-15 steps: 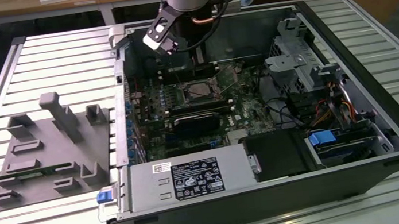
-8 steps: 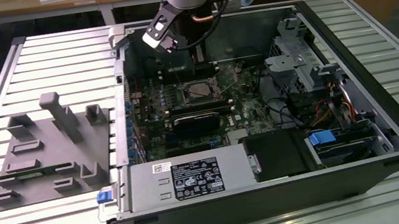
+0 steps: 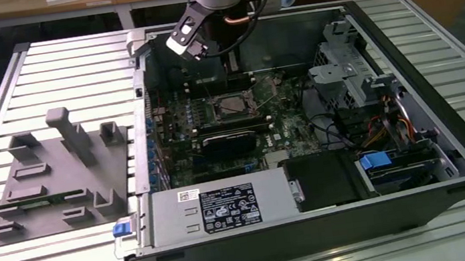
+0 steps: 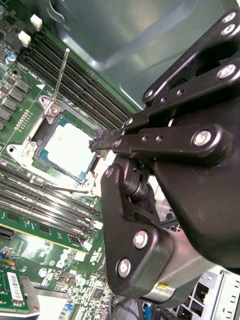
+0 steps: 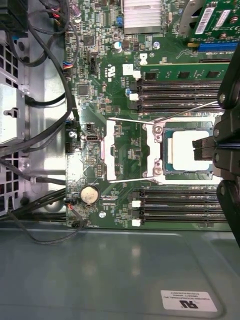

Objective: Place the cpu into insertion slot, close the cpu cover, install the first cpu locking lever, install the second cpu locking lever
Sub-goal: 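Close the cpu cover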

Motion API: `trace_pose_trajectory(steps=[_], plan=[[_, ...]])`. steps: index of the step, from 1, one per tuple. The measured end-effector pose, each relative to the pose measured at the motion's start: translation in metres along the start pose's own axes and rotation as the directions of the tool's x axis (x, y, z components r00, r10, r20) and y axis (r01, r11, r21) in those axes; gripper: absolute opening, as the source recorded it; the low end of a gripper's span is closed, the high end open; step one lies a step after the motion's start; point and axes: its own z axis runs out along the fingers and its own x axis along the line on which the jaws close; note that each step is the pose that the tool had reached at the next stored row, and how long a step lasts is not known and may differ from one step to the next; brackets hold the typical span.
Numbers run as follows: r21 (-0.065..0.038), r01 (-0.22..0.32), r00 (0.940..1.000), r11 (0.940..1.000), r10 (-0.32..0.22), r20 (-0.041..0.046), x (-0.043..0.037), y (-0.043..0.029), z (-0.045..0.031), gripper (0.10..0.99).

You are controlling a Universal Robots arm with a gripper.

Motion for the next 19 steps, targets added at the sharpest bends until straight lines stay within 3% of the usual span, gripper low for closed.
trace_pose_trajectory(steps=[19], plan=[[0.003,0.000,1.0000,1.0000,0.000,-0.0001,0.0010,0.0355,0.0031,0.106]])
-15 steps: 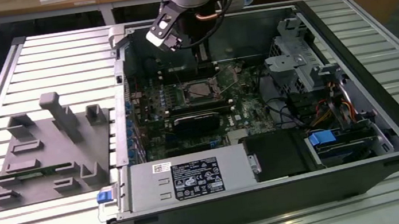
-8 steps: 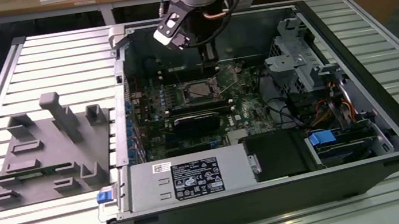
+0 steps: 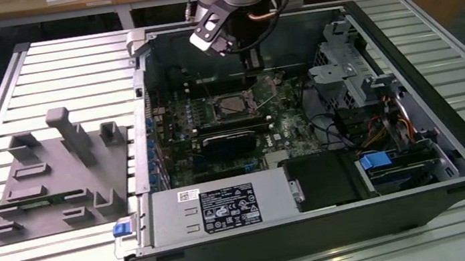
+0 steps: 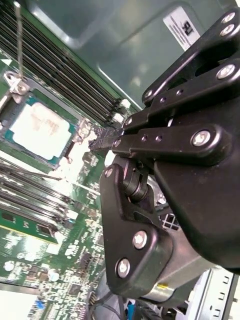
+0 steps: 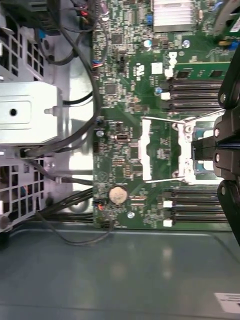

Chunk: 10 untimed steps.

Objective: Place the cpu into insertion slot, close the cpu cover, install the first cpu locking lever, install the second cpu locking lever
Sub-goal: 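Close the cpu cover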

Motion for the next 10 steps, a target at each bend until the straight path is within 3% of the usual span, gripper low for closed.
trace_pose_trajectory(steps=[4,7,10], plan=[[0.001,0.000,1.0000,1.0000,0.000,0.0000,0.0003,0.0099,0.0008,0.106],[0.003,0.000,1.0000,1.0000,0.000,0.0003,0.0007,0.0238,0.0019,0.106],[0.004,0.000,1.0000,1.0000,0.000,0.0002,0.0009,0.0319,0.0026,0.106]])
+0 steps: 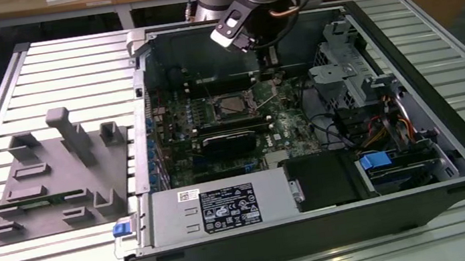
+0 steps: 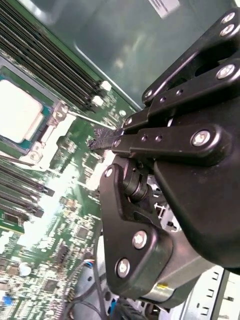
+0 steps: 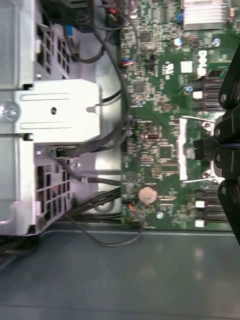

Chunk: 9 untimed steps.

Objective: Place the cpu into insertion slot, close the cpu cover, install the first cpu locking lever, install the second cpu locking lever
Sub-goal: 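Close the cpu cover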

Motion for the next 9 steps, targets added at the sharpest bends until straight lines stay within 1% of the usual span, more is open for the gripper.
trace_pose_trajectory(steps=[1,4,7,9], plan=[[0.001,0.000,1.0000,1.0000,0.000,-0.0001,0.0002,0.0055,0.0005,0.106],[0.001,0.000,1.0000,1.0000,0.000,0.0000,0.0004,0.0133,0.0011,0.106],[0.002,0.000,1.0000,1.0000,0.000,0.0000,0.0006,0.0201,0.0016,0.106],[0.002,0.000,1.0000,1.0000,0.000,0.0000,0.0007,0.0232,0.0018,0.106]])
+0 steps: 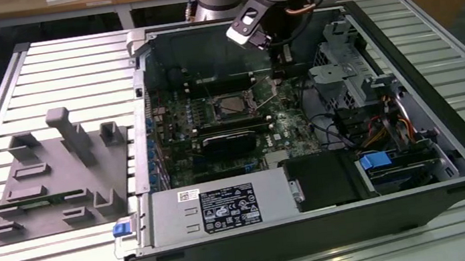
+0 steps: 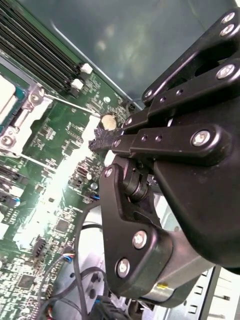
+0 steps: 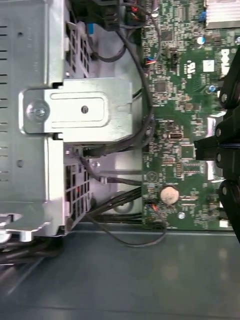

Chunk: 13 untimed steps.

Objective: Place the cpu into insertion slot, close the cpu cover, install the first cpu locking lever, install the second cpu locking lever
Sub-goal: 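Close the cpu cover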

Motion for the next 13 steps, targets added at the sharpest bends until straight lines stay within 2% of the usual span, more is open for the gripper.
trace_pose_trajectory(steps=[8,13], plan=[[0.001,0.000,1.0000,1.0000,0.000,0.0000,0.0004,0.0126,0.0012,0.106],[0.001,0.000,1.0000,1.0000,0.000,0.0000,0.0003,0.0146,0.0062,0.106]])
